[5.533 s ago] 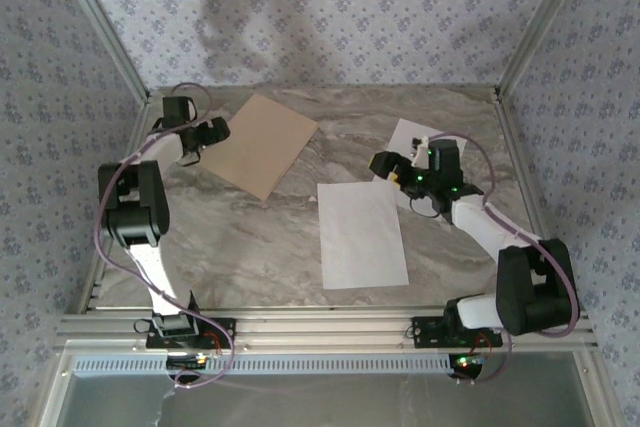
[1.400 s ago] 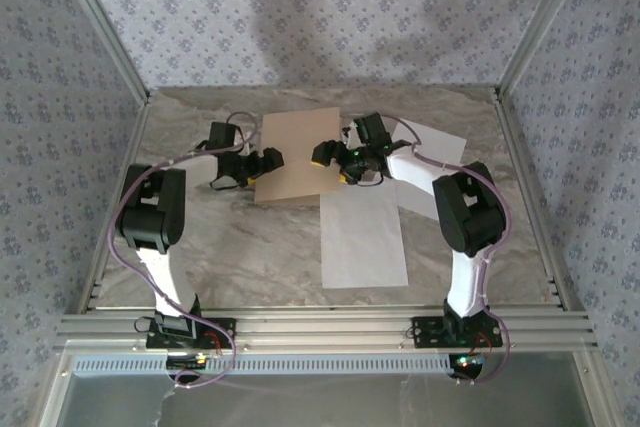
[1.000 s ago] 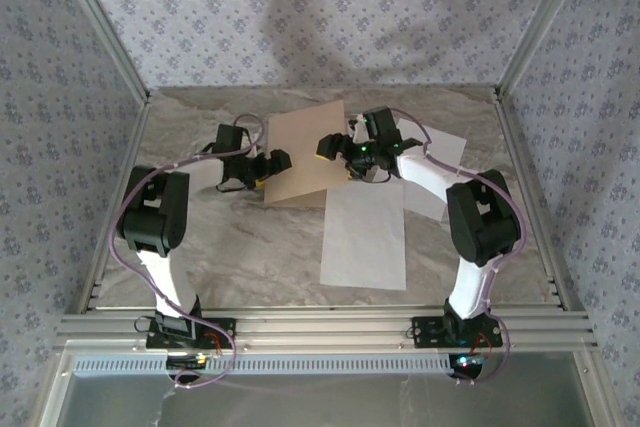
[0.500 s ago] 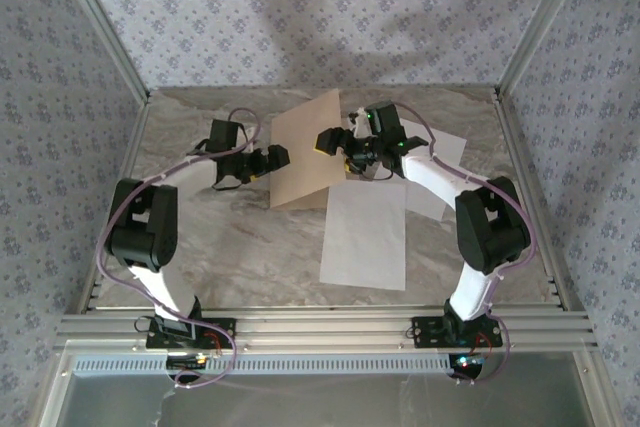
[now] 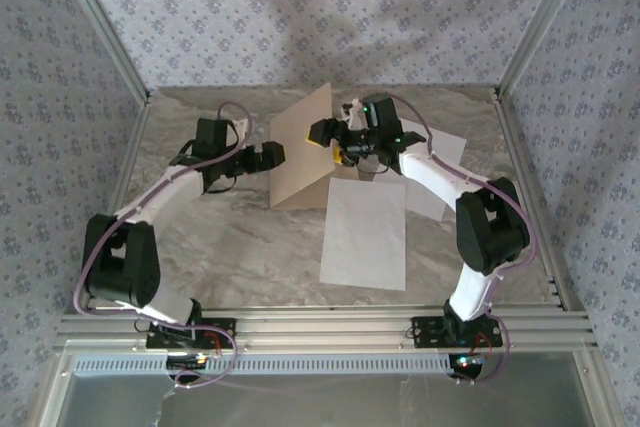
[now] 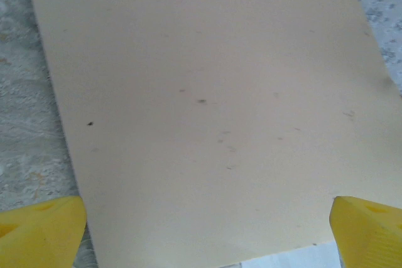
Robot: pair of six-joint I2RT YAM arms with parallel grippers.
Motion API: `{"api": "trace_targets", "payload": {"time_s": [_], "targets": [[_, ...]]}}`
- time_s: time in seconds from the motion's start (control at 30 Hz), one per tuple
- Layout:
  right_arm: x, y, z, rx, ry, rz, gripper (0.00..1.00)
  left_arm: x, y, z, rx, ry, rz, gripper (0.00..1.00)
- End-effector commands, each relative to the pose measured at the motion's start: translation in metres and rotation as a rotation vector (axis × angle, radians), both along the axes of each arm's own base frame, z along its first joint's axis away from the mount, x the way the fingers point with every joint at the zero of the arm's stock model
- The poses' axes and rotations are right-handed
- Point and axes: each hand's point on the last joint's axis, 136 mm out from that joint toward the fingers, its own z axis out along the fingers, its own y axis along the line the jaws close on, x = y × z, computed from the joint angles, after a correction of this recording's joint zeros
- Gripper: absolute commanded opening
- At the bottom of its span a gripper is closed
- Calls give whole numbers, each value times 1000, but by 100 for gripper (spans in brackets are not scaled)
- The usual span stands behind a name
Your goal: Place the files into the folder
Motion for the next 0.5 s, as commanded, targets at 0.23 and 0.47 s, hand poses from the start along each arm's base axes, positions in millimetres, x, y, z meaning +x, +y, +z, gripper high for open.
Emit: {"api": "trace_targets", "payload": {"time_s": [0.23,0.47], "targets": [[4,42,54,142,-68,71,87,-37,-13,37,26,-218,-99,99],[4,67,64,171,-73,104,87,-60,-24,53,63,-351,-169,99]]}}
